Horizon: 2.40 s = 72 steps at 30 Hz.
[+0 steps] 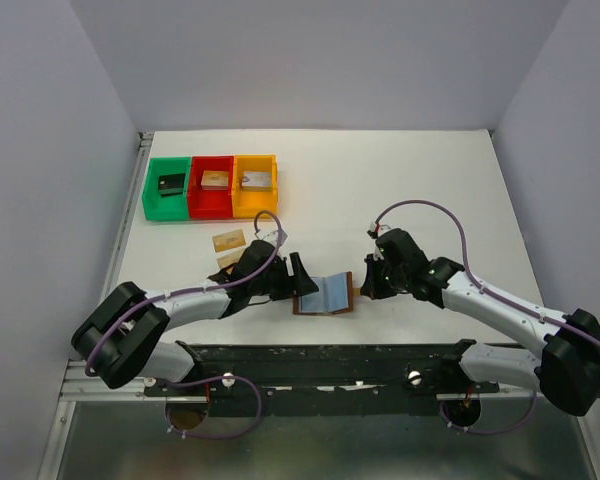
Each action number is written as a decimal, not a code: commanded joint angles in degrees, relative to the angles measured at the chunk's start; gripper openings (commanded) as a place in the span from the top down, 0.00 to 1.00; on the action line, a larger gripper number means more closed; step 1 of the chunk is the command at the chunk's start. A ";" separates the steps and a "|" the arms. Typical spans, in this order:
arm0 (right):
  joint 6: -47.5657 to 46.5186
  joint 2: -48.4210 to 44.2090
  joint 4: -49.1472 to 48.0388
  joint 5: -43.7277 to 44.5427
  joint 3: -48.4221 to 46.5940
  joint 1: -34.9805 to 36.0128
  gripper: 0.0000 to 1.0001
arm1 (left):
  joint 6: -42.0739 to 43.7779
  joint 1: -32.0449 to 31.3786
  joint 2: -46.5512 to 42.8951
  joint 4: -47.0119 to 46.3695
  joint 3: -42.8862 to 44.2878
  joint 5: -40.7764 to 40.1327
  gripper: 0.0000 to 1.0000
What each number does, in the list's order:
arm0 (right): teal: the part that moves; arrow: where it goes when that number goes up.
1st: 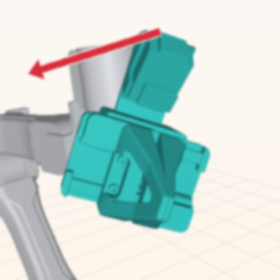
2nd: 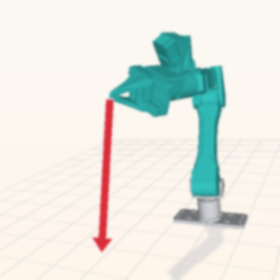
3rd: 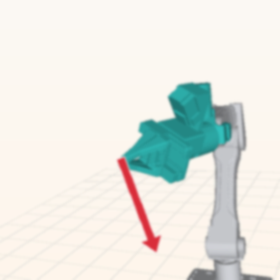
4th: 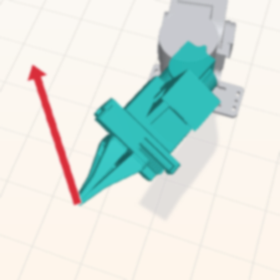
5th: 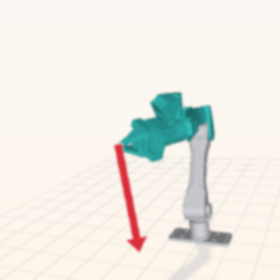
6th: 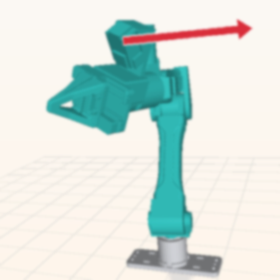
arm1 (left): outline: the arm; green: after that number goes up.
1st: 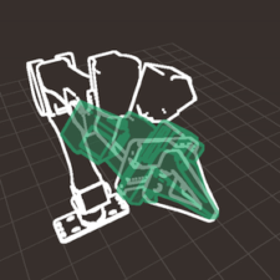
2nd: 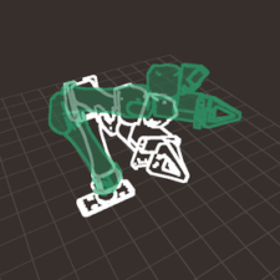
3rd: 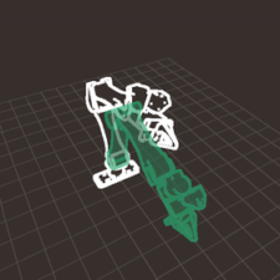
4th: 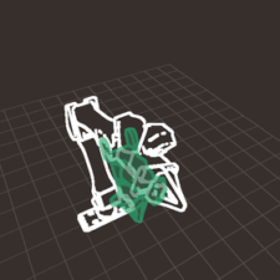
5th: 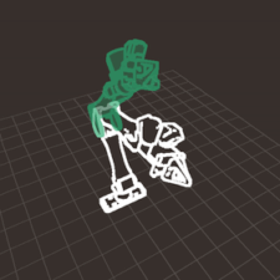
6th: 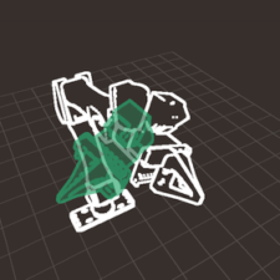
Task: Take the credit cards out of the card holder
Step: Remove the credit card from the card holder.
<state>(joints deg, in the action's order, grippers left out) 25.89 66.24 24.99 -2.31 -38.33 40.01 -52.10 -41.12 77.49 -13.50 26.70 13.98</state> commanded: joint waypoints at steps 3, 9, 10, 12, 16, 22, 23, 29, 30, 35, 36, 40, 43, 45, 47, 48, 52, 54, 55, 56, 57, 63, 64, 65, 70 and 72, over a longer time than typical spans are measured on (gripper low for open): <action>-0.58 0.65 -2.05 -2.35 1.24 -0.19 1.00 | 0.42 -1.06 2.22 -1.70 1.69 1.84 0.21; -0.31 1.79 -3.11 -3.93 1.76 -0.19 1.00 | 0.94 -2.82 5.21 -4.08 3.71 4.48 0.21; -0.31 1.88 -3.28 -4.11 1.94 -0.28 1.00 | 1.03 -3.08 5.65 -4.34 3.97 4.83 0.21; -0.14 2.14 -3.37 -4.29 2.11 -0.19 1.00 | 1.21 -3.61 6.61 -4.78 4.94 5.53 0.21; -0.14 2.05 -3.55 -4.37 2.64 -0.19 1.00 | 1.47 -4.49 8.46 -4.96 6.52 6.50 0.21; -0.14 1.53 -3.46 -4.11 3.08 -0.19 1.00 | 1.47 -5.37 10.31 -6.01 8.10 7.55 0.21; -0.14 1.44 -3.37 -3.94 3.08 -0.19 1.00 | 1.47 -5.46 10.48 -6.28 8.11 7.64 0.21; -0.14 1.26 -2.06 -1.30 3.43 -0.19 1.00 | 1.56 -6.42 9.61 -8.12 8.81 8.17 0.21; -0.05 1.26 -1.88 -0.86 3.43 -0.19 1.00 | 1.73 -6.69 9.69 -8.04 9.24 8.34 0.21; 0.30 0.91 -0.74 0.98 3.35 -0.19 1.00 | 3.14 -9.06 11.27 -6.64 12.32 8.96 0.21; 0.48 0.82 -0.39 1.34 3.26 -0.28 1.00 | 3.40 -9.41 11.71 -6.28 12.76 9.05 0.21; 0.83 0.04 1.46 3.70 2.91 -0.19 0.97 | 3.76 -10.03 12.86 -5.40 14.08 9.31 0.21; 1.36 -1.98 3.56 5.99 2.47 -0.19 0.83 | 4.11 -10.03 12.07 -5.05 14.00 8.62 0.21; 1.62 -3.83 5.76 7.57 1.86 -0.19 0.68 | 4.55 -10.03 10.41 -4.26 13.56 7.56 0.21; 1.97 -6.02 8.22 9.06 0.63 -0.28 0.56 | 5.25 -9.94 8.47 -3.21 12.94 5.98 0.21; 1.88 -7.25 9.71 9.86 -0.34 -0.20 0.53 | 5.60 -9.85 7.33 -2.59 12.77 5.45 0.21; 0.66 -11.29 13.15 10.22 -3.94 -0.19 0.49 | 5.95 -8.63 3.11 -1.36 11.36 3.08 0.21; -0.04 -13.23 11.06 5.32 -4.56 -0.19 0.53 | 5.78 -8.10 0.74 -1.18 9.78 1.33 0.21; -0.14 -13.94 8.69 2.68 -4.30 -0.19 0.58 | 5.60 -7.83 -0.66 -0.92 8.82 0.27 0.21; -0.05 -14.12 6.41 -2.30 -4.04 -0.11 0.62 | 5.34 -7.48 -1.81 -0.74 7.85 -0.96 0.21; 0.39 -13.86 3.43 -5.83 -3.60 -0.11 0.66 | 5.08 -7.04 -3.13 -0.74 6.36 -2.19 0.22; 8.72 -6.13 -14.24 -20.09 -0.44 0.33 0.75 | 1.13 -2.92 -8.05 -1.80 -1.03 -6.33 0.45; 9.78 -4.55 -17.23 -21.15 0.26 0.59 0.75 | 0.77 -2.47 -8.41 -1.80 -1.99 -6.77 0.49; 11.01 -3.15 -19.17 -21.51 0.62 0.68 0.75 | 0.68 -2.12 -8.67 -1.71 -2.52 -7.12 0.55; 14.45 4.94 -26.03 -21.78 0.97 1.04 0.75 | 0.77 -1.59 -8.50 -0.30 -3.14 -8.44 0.69; 15.59 7.58 -28.15 -21.69 1.58 1.04 0.76 | 0.68 -1.59 -8.15 -0.83 -3.41 -8.88 0.72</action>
<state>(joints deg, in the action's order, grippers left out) 37.36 69.97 5.78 -21.19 -38.15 40.73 -50.94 -43.07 69.87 -13.67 23.66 8.10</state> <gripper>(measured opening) 0.248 0.314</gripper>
